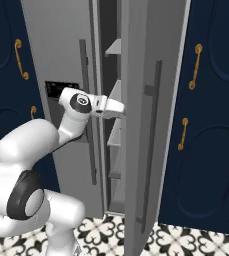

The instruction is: Take the strawberry from the fridge and place it on top of the pancake, located on the dining counter.

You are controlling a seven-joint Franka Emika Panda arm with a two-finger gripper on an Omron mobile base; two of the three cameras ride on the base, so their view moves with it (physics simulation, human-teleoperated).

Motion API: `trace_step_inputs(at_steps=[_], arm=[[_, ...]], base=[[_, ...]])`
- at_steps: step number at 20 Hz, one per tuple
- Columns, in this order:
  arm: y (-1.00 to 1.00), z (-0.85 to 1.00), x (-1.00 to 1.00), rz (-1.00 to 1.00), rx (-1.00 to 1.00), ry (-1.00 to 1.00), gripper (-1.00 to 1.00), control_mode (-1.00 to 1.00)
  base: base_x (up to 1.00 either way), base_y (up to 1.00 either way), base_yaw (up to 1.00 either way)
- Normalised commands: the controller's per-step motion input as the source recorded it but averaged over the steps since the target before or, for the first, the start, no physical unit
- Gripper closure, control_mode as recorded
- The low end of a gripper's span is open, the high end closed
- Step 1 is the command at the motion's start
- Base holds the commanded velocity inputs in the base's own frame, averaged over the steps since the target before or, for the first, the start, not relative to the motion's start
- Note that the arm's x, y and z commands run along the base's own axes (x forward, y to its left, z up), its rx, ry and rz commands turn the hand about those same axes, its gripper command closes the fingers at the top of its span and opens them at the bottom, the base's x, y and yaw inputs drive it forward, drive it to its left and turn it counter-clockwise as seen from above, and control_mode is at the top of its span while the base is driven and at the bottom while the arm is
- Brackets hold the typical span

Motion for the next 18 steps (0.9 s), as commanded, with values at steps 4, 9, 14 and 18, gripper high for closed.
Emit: trace_step_inputs(at_steps=[4, 9, 14, 18], arm=[[-1.00, 0.00, -0.26, -0.18, 0.02, -0.08, -1.00, -1.00], [-1.00, 0.00, -0.06, -0.13, 0.00, -0.11, -1.00, -1.00], [-0.93, 0.00, 0.00, -0.07, 0.00, -0.13, -1.00, -1.00], [-0.30, 0.11, -0.13, 0.01, 0.06, -0.11, -1.00, -1.00]], base=[[0.00, 0.00, 0.00], [0.00, 0.00, 0.00], [0.00, 0.00, 0.00], [0.00, 0.00, 0.00]])
